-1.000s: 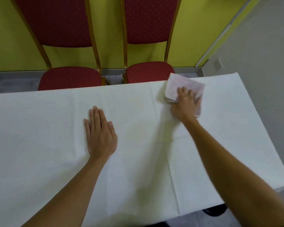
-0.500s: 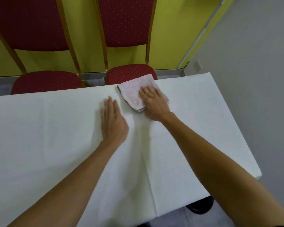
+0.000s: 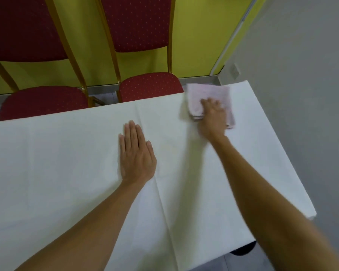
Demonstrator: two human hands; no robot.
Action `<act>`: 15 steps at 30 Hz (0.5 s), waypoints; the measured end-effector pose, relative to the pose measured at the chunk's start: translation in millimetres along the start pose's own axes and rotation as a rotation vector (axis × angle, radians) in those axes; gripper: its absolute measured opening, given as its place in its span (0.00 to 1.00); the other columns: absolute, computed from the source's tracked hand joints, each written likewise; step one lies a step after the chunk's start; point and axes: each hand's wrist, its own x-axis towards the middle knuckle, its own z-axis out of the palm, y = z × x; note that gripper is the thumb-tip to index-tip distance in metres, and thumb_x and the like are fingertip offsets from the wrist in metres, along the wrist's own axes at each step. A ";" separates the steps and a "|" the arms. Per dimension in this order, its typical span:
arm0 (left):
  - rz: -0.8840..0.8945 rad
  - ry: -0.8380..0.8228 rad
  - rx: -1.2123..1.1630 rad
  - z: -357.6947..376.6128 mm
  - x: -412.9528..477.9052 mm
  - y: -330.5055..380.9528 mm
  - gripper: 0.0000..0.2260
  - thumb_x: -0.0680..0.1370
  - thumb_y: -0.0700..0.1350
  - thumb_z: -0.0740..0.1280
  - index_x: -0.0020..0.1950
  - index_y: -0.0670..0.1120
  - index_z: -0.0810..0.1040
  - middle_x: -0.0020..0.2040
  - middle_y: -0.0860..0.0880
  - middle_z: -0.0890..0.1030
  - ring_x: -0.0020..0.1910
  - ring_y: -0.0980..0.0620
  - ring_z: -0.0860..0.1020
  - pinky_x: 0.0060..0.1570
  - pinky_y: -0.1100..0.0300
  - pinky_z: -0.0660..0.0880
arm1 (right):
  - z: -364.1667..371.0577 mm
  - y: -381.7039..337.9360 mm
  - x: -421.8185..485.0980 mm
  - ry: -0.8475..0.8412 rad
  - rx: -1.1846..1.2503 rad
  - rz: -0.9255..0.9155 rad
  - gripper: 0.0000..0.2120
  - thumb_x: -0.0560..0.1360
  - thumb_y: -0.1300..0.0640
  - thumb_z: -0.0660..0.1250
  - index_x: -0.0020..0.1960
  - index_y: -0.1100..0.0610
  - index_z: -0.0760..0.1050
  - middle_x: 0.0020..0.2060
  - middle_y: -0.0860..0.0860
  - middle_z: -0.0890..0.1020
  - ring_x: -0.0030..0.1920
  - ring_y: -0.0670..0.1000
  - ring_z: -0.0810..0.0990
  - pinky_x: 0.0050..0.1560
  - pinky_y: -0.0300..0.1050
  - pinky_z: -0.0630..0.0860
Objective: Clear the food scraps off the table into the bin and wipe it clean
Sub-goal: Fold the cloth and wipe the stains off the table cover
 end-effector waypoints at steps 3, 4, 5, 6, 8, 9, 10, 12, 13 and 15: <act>0.014 0.008 0.004 -0.2 0.4 0.7 0.27 0.84 0.49 0.45 0.79 0.36 0.53 0.81 0.39 0.52 0.81 0.42 0.49 0.78 0.43 0.51 | 26.1 -49.2 -26.6 -0.094 0.090 -0.297 0.23 0.74 0.59 0.67 0.70 0.55 0.74 0.71 0.60 0.72 0.73 0.65 0.67 0.70 0.62 0.61; 0.015 0.011 0.010 0.5 0.7 0.5 0.27 0.84 0.49 0.46 0.79 0.36 0.53 0.81 0.39 0.52 0.81 0.42 0.49 0.78 0.43 0.51 | 27.1 -51.2 -31.5 -0.138 0.094 -0.350 0.24 0.75 0.57 0.68 0.71 0.51 0.72 0.74 0.57 0.70 0.76 0.62 0.63 0.73 0.60 0.57; 0.018 0.011 0.016 0.6 0.1 0.5 0.27 0.84 0.49 0.46 0.79 0.36 0.53 0.81 0.39 0.52 0.81 0.42 0.49 0.78 0.44 0.51 | 20.8 -44.3 -30.2 -0.172 0.094 -0.398 0.26 0.75 0.55 0.69 0.72 0.49 0.71 0.75 0.55 0.68 0.77 0.60 0.61 0.74 0.59 0.54; 0.021 0.007 0.023 0.4 -0.5 0.8 0.27 0.84 0.49 0.45 0.79 0.36 0.53 0.81 0.39 0.52 0.81 0.42 0.49 0.78 0.44 0.50 | 12.0 -29.3 -23.0 -0.191 0.077 -0.434 0.27 0.75 0.55 0.70 0.73 0.48 0.71 0.76 0.54 0.67 0.77 0.58 0.61 0.74 0.58 0.54; 0.019 0.000 0.031 0.4 -0.1 0.7 0.28 0.84 0.50 0.45 0.79 0.35 0.52 0.81 0.39 0.51 0.81 0.42 0.48 0.78 0.44 0.50 | -3.1 10.8 -5.2 -0.220 0.033 -0.385 0.27 0.75 0.58 0.69 0.73 0.48 0.71 0.76 0.54 0.67 0.77 0.58 0.62 0.74 0.58 0.57; 0.017 -0.002 0.029 0.9 0.6 0.2 0.28 0.84 0.50 0.44 0.80 0.36 0.51 0.81 0.39 0.51 0.81 0.42 0.48 0.78 0.44 0.50 | -11.8 36.7 3.7 -0.217 0.024 -0.306 0.27 0.75 0.59 0.69 0.73 0.49 0.71 0.76 0.55 0.67 0.76 0.58 0.63 0.75 0.57 0.58; 0.014 -0.006 0.026 1.3 0.9 -0.1 0.28 0.83 0.51 0.43 0.80 0.36 0.50 0.81 0.39 0.50 0.81 0.43 0.47 0.78 0.44 0.49 | -21.5 63.7 11.0 -0.198 0.015 -0.216 0.28 0.74 0.59 0.70 0.73 0.50 0.70 0.75 0.56 0.67 0.76 0.59 0.63 0.75 0.56 0.59; 0.014 -0.007 0.023 1.1 0.4 0.9 0.29 0.83 0.52 0.41 0.80 0.37 0.50 0.81 0.40 0.50 0.81 0.43 0.47 0.78 0.44 0.49 | -39.7 105.3 18.8 -0.133 0.032 -0.028 0.28 0.74 0.57 0.71 0.73 0.50 0.71 0.74 0.57 0.69 0.75 0.59 0.65 0.73 0.54 0.62; 0.013 -0.003 0.023 1.1 0.5 1.3 0.29 0.83 0.52 0.40 0.80 0.37 0.50 0.81 0.40 0.50 0.81 0.42 0.47 0.78 0.44 0.49 | -43.8 112.9 20.8 -0.110 0.042 0.042 0.27 0.75 0.56 0.71 0.73 0.50 0.71 0.73 0.57 0.70 0.74 0.60 0.66 0.73 0.53 0.63; 0.011 0.001 0.022 1.0 0.7 1.1 0.29 0.83 0.51 0.41 0.80 0.36 0.50 0.81 0.39 0.50 0.81 0.42 0.48 0.78 0.44 0.49 | -39.9 94.3 18.6 -0.100 0.029 0.130 0.27 0.74 0.58 0.70 0.73 0.52 0.70 0.72 0.59 0.70 0.73 0.63 0.66 0.72 0.55 0.63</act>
